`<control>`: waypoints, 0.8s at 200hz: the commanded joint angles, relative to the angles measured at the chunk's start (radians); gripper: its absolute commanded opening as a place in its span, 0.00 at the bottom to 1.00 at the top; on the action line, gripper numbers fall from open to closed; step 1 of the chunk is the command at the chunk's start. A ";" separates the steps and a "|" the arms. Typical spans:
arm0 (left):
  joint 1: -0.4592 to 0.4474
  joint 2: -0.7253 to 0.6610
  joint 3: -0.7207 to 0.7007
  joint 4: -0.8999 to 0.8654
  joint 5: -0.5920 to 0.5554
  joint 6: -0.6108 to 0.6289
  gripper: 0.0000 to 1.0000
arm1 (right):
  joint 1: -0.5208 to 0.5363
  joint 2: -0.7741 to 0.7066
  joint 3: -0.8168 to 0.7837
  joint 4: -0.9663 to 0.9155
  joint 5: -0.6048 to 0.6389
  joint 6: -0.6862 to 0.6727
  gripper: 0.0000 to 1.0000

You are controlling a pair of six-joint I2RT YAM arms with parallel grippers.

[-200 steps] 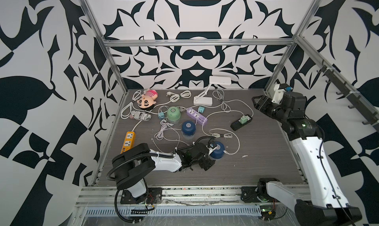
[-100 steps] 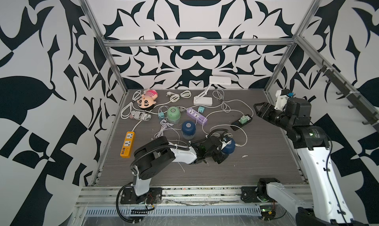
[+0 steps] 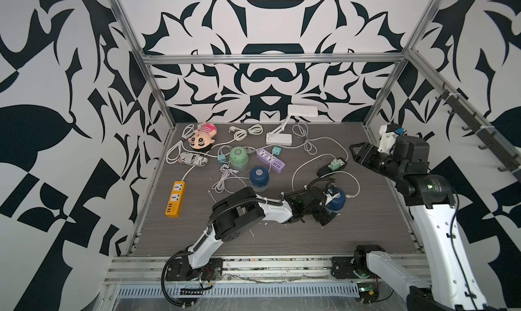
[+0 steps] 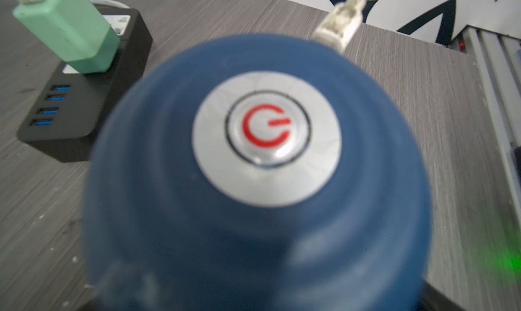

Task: Charge the cordless meat grinders
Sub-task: Move the cordless meat grinder to the center of the board.

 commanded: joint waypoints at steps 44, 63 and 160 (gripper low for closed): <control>-0.018 -0.184 -0.181 0.042 -0.065 -0.016 0.99 | 0.002 -0.007 0.018 0.034 -0.017 0.005 0.62; -0.024 -0.253 -0.252 0.028 -0.104 -0.026 0.99 | 0.002 0.003 0.016 0.047 -0.036 0.014 0.62; 0.090 -0.866 -0.476 -0.293 -0.529 -0.231 0.99 | 0.257 0.137 -0.014 0.173 0.062 0.076 0.55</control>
